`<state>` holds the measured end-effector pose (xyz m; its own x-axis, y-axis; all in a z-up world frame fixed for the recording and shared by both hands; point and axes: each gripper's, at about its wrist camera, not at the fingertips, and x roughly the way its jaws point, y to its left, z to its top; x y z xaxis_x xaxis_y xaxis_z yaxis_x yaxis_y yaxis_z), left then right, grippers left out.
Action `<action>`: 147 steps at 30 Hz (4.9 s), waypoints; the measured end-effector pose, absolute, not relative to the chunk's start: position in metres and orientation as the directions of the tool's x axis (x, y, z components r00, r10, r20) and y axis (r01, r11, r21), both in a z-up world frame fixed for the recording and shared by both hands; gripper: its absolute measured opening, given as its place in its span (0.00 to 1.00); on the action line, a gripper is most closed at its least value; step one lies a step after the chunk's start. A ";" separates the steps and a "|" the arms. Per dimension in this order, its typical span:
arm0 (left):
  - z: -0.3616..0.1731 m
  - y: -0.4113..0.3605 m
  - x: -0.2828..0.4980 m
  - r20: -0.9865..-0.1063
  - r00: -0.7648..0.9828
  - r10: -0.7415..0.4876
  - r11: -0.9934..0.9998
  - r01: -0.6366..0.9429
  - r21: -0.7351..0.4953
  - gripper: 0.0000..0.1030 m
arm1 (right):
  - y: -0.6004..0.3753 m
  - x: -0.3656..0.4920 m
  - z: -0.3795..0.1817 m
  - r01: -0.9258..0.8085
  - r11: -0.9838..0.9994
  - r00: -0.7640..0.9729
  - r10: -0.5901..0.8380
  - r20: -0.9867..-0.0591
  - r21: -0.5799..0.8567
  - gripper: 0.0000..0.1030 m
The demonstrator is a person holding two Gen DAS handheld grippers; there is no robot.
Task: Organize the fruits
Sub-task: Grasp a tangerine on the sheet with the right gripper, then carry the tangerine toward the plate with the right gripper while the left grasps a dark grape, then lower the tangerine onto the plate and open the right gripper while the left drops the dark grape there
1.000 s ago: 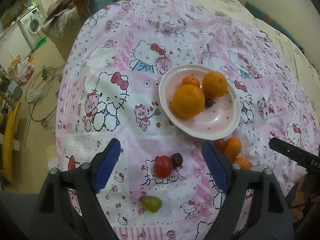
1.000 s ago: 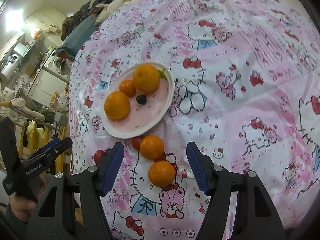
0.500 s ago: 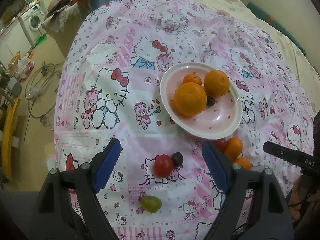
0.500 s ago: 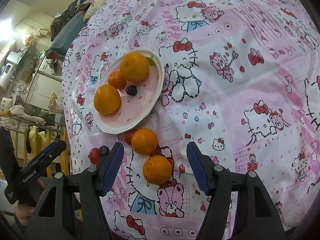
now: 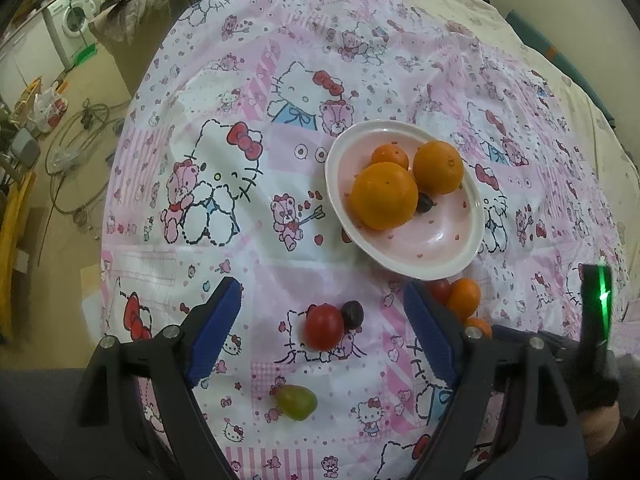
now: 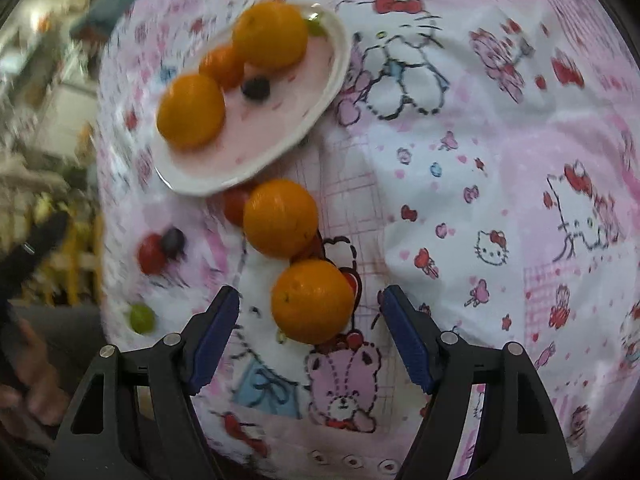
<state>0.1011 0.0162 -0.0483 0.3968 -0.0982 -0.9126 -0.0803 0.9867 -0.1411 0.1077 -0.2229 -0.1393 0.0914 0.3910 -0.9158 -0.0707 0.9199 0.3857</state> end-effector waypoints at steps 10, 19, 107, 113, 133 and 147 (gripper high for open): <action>-0.049 0.015 0.102 -0.914 0.395 -0.092 0.987 -0.086 -0.137 0.79 | -0.181 0.094 -0.143 -0.269 0.957 0.151 0.149 -0.977 0.104 0.53; -0.061 0.019 0.107 -0.924 0.379 -0.054 0.991 -0.095 -0.097 0.79 | -0.181 0.088 -0.136 -0.277 0.948 0.168 0.208 -0.964 0.156 0.45; -0.132 -0.044 0.157 -0.996 0.046 -0.071 0.974 0.219 -0.060 0.30 | -0.275 0.114 -0.055 -0.045 0.862 0.460 0.466 -0.756 0.504 0.45; -0.146 -0.062 0.151 -0.999 0.047 -0.006 0.960 0.280 0.007 0.17 | -0.277 0.115 -0.057 -0.041 0.864 0.457 0.463 -0.760 0.501 0.45; -0.018 -0.015 0.158 -0.935 0.335 -0.117 0.983 0.171 -0.062 0.16 | -0.277 0.130 -0.046 -0.079 0.854 0.448 0.491 -0.747 0.514 0.45; -0.025 -0.017 0.222 -0.922 0.366 -0.127 0.986 0.146 -0.078 0.16 | -0.258 0.186 -0.056 -0.168 0.858 0.399 0.510 -0.762 0.486 0.45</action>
<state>0.2217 -0.0172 -0.0245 0.3663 -0.1273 -0.9217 0.1464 0.9861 -0.0780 0.1855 -0.2584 -0.0557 0.3988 0.5101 -0.7621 -0.1681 0.8576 0.4860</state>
